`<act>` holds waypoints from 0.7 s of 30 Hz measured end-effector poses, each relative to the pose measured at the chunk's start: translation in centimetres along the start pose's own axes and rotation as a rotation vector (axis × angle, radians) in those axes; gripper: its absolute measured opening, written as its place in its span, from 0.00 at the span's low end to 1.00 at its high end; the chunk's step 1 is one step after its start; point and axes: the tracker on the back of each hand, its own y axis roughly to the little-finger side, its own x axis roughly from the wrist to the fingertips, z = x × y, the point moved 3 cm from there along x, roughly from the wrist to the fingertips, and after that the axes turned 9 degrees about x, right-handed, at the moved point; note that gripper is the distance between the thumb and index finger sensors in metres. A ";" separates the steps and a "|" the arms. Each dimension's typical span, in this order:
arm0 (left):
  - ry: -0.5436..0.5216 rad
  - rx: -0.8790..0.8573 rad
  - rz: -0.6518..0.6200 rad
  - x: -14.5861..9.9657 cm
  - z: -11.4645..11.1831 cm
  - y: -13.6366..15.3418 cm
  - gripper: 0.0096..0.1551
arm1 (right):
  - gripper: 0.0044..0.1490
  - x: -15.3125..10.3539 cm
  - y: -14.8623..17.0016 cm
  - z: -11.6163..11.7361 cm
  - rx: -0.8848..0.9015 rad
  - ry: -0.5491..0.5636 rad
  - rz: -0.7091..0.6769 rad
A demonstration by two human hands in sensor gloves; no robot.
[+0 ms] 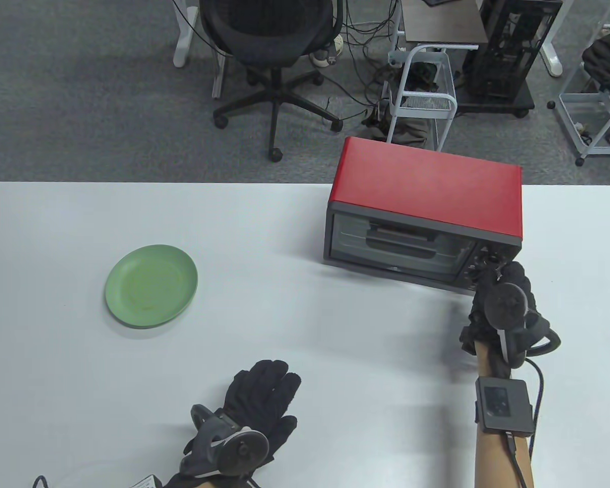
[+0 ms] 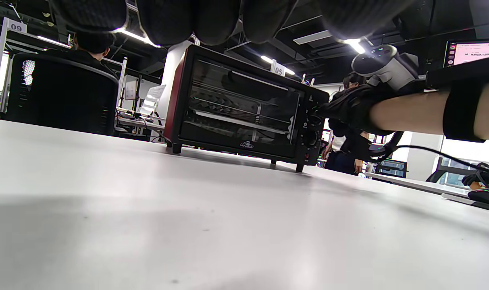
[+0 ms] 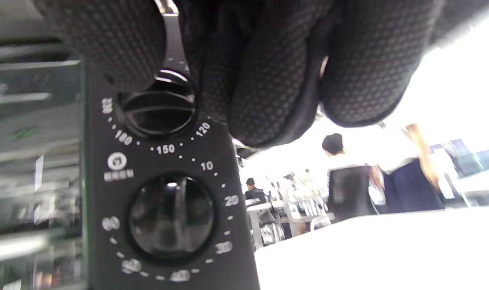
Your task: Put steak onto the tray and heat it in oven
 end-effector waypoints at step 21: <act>0.007 -0.003 0.000 0.0 -0.1 0.1 0.43 | 0.12 0.1 -1.3 1.1 -0.024 0.016 -0.061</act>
